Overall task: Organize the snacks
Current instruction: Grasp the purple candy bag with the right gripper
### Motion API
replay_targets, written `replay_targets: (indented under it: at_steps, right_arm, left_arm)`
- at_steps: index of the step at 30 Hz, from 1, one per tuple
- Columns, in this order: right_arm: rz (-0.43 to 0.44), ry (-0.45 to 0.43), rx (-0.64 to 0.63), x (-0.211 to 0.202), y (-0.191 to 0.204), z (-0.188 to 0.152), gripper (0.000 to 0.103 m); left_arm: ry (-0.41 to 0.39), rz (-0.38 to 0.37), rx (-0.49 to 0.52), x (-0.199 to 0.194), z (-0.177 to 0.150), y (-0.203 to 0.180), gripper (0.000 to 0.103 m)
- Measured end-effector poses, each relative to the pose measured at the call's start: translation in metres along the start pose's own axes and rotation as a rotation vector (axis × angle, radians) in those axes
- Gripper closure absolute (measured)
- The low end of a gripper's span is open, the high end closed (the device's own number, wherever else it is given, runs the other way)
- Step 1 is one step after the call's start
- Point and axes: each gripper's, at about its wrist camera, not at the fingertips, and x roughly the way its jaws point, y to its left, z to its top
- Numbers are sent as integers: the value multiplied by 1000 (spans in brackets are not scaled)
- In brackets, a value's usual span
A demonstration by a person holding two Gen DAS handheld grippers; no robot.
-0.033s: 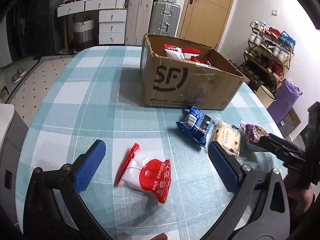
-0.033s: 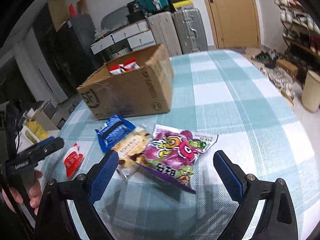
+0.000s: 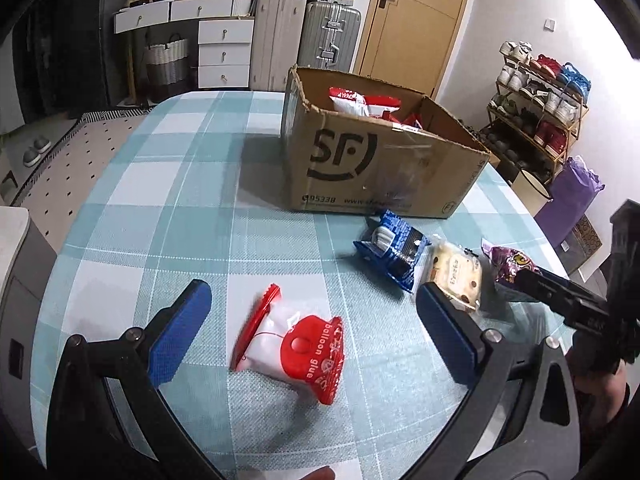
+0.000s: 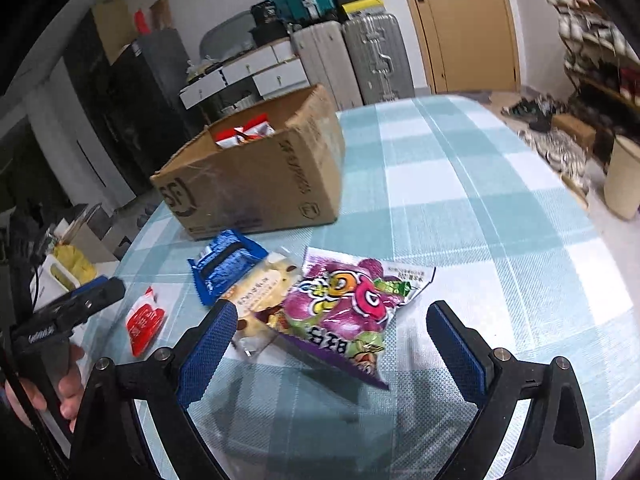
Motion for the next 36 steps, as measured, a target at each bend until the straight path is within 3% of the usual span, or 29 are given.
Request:
replay_targets:
  at_steps: [2, 5, 7, 12, 36]
  right_arm:
    - [18, 18, 23, 6, -3, 2, 6]
    - [64, 45, 51, 18, -6, 5, 21]
    - [84, 70, 64, 25, -7, 4, 39]
    - [154, 47, 95, 25, -13, 2, 57]
    - [206, -58, 60, -8, -2, -4, 59]
  left_arm:
    - [10, -11, -10, 3, -1, 3, 1]
    - [20, -9, -15, 1, -4, 7, 1]
    - [28, -11, -27, 2, -5, 11, 1]
    - [48, 1, -51, 8, -8, 21, 1]
    - [90, 19, -40, 14, -14, 22, 1]
